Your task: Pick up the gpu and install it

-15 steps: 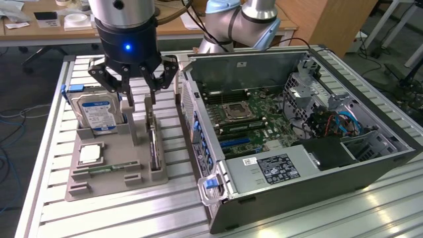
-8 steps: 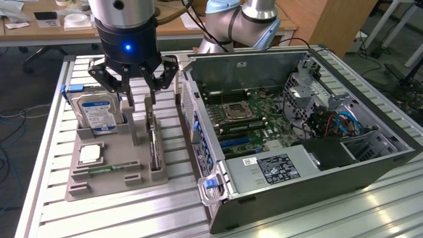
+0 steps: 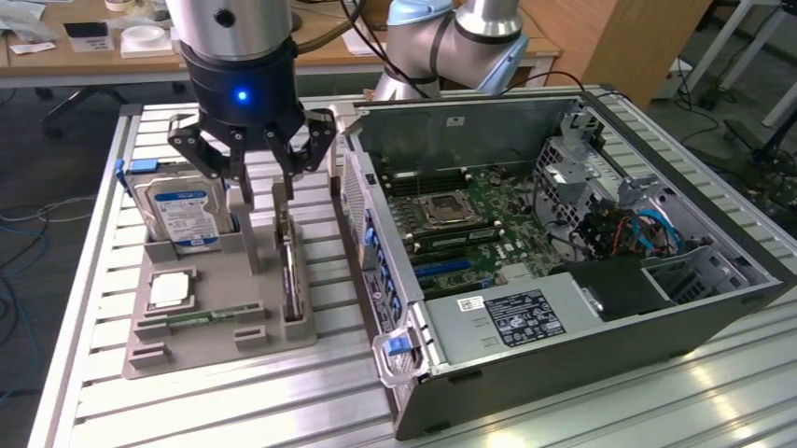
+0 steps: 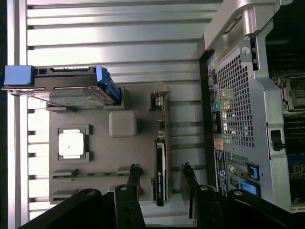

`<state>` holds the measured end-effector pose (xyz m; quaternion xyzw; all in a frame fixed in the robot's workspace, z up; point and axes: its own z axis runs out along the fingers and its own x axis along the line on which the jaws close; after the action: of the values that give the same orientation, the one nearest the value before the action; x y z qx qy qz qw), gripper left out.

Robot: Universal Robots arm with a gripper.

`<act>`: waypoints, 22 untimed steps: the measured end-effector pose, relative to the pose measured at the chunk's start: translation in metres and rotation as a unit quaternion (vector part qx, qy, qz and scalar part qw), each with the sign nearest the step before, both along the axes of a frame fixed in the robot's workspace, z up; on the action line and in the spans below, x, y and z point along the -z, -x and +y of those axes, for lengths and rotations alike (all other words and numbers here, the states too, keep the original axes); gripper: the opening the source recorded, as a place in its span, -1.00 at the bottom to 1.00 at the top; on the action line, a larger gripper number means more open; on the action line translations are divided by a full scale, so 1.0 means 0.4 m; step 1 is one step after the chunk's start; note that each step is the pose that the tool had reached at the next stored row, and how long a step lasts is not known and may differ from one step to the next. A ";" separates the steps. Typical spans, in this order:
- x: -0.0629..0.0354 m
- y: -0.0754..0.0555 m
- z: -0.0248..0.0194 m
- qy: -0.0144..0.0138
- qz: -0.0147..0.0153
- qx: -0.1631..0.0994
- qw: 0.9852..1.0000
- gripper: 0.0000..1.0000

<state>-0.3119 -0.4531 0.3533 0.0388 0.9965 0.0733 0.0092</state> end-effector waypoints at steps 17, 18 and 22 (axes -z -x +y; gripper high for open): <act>0.036 0.000 0.000 0.000 0.000 0.000 1.000 -0.05; 0.038 0.000 0.000 0.000 0.000 0.000 1.000 -0.05; 0.042 0.000 0.000 0.000 0.000 0.000 1.000 -0.05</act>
<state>-0.3118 -0.4531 0.3363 0.0388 0.9965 0.0732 0.0092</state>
